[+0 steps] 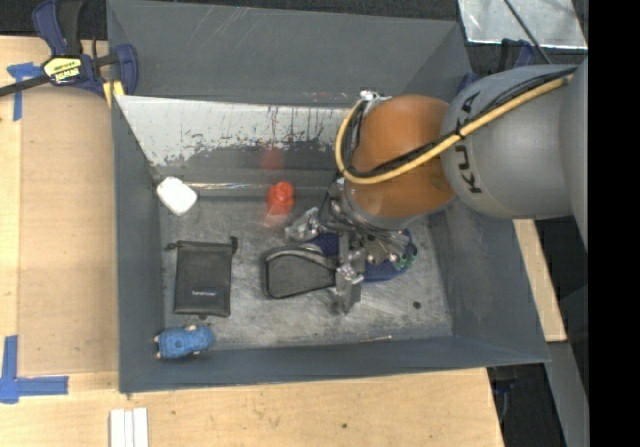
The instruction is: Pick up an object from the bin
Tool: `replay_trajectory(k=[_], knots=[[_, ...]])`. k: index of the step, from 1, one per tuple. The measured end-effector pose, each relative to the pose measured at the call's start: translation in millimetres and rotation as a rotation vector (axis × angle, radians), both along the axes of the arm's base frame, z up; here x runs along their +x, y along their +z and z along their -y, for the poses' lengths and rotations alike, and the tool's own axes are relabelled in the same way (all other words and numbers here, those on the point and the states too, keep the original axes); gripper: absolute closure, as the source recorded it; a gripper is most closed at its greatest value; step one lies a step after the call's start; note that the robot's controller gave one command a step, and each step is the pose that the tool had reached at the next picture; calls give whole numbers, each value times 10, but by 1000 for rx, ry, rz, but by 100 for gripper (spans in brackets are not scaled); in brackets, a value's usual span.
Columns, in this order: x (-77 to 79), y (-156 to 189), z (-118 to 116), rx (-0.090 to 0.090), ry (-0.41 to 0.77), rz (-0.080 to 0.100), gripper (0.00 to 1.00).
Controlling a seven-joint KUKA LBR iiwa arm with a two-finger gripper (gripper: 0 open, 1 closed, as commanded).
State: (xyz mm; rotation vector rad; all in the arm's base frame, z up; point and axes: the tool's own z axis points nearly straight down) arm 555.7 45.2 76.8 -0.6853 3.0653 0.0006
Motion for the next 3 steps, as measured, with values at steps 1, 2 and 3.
replay_trajectory(k=[1,2,3], knots=[[43,47,-22,4,-2,14,100],[142,1180,-20,-1,44,7,100],[145,2412,-24,-1,416,4,100]])
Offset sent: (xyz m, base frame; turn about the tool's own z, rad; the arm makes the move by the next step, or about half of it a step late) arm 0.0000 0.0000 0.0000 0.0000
